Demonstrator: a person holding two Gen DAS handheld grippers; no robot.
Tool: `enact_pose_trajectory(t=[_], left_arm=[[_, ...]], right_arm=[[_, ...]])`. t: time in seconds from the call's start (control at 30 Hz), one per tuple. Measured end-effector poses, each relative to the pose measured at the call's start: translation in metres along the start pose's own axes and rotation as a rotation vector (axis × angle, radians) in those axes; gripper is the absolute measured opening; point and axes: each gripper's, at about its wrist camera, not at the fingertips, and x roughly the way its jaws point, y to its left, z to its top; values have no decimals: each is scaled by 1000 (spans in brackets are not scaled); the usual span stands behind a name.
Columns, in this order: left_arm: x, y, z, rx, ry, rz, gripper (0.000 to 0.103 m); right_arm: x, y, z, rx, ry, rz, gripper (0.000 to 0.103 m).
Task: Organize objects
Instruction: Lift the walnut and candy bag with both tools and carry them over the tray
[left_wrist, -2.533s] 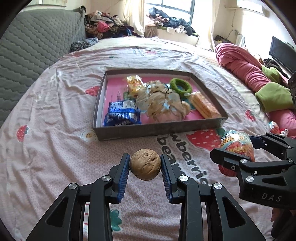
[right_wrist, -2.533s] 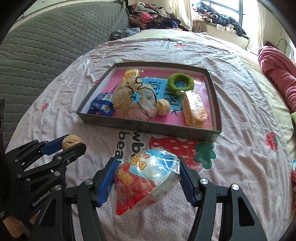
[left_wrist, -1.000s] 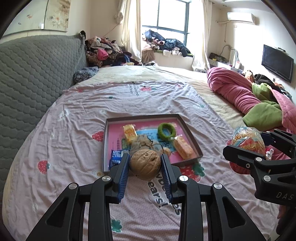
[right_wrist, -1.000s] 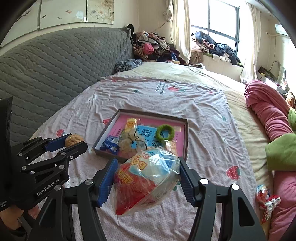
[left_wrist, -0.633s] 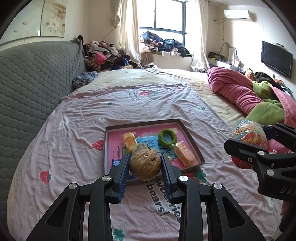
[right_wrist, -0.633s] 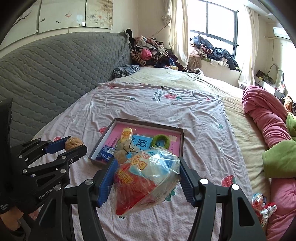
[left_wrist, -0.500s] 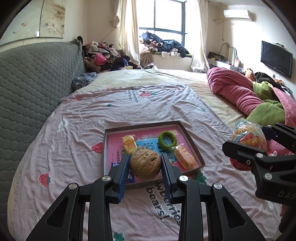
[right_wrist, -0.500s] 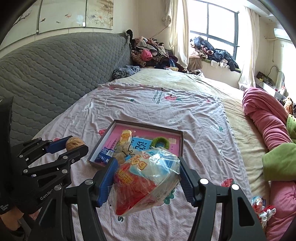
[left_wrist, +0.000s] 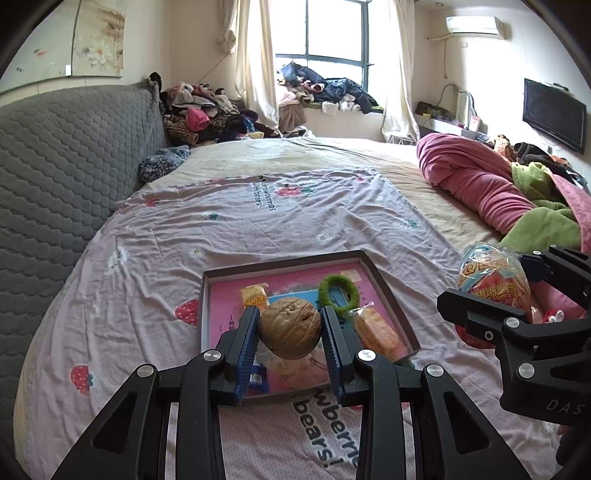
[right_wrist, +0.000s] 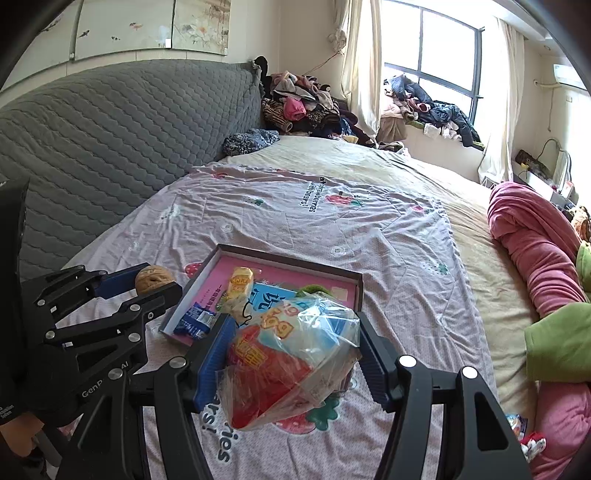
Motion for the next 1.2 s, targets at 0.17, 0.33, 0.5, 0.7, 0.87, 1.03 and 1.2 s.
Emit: enact_pose_trajectory(t=[0.17, 0.33, 0.5, 0.7, 0.87, 1.03, 1.2], left_arm=[[22, 3, 4, -6, 14, 3, 34], [50, 1, 7, -10, 33, -5, 34], [82, -4, 5, -4, 55, -5, 34], [119, -10, 4, 8, 80, -11, 34], [147, -9, 2, 10, 100, -4, 34], [166, -12, 0, 23, 118, 2, 34], [177, -12, 0, 25, 124, 4, 34]], right_arm=[[18, -6, 2, 2, 9, 4, 64], [39, -14, 4, 1, 21, 5, 64], [61, -23, 6, -14, 27, -2, 64], [98, -35, 5, -17, 48, 1, 64], [128, -46, 1, -11, 70, -1, 64], [152, -54, -3, -11, 89, -5, 64], [169, -55, -4, -25, 109, -3, 64]])
